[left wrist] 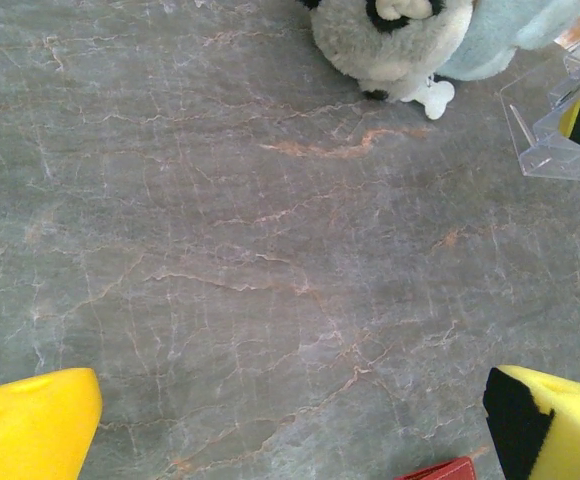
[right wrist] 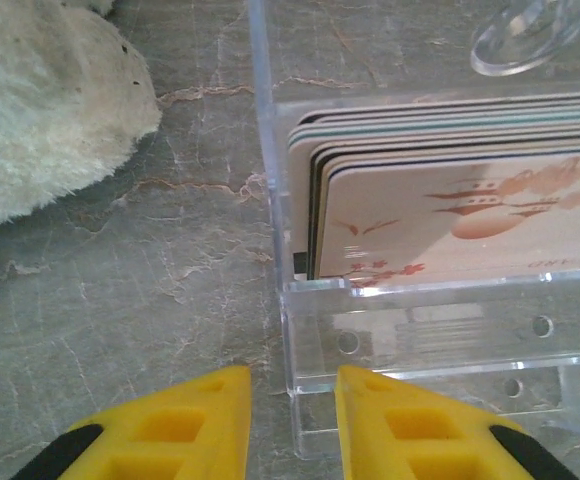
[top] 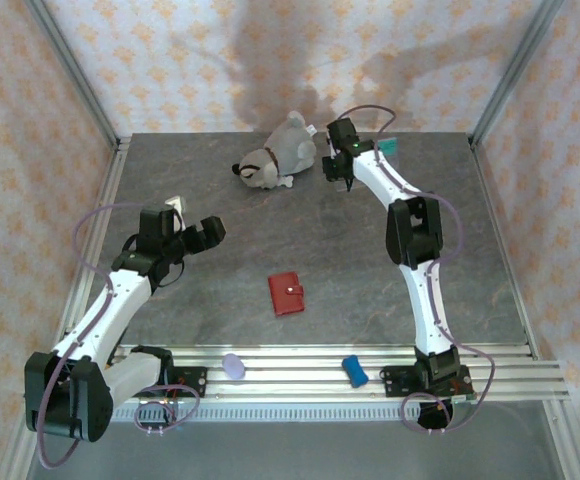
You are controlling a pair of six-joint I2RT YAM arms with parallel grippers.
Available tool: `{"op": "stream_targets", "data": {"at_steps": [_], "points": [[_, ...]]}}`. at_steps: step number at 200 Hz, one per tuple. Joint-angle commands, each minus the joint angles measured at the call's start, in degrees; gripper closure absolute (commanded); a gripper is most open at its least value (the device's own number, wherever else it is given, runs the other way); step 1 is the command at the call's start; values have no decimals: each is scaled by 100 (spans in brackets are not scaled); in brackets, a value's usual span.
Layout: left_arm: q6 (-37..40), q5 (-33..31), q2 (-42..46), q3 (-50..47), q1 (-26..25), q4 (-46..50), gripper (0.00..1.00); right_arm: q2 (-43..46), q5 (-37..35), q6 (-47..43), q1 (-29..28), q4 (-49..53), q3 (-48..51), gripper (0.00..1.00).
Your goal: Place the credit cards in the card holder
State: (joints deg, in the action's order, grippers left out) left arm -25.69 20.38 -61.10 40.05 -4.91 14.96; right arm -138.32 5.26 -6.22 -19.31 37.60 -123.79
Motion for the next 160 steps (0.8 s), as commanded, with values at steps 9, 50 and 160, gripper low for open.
{"op": "stream_targets", "data": {"at_steps": [9,50,160], "points": [[-15,-7,122,-26,-30,127,1,-280,-289,-357,-32,401,-356,71],[-39,-7,172,10,-29,278,0,-552,-499,-595,-89,632,-717,75],[5,-85,316,6,-30,350,1,-441,-637,-453,-174,782,-676,83]]}}
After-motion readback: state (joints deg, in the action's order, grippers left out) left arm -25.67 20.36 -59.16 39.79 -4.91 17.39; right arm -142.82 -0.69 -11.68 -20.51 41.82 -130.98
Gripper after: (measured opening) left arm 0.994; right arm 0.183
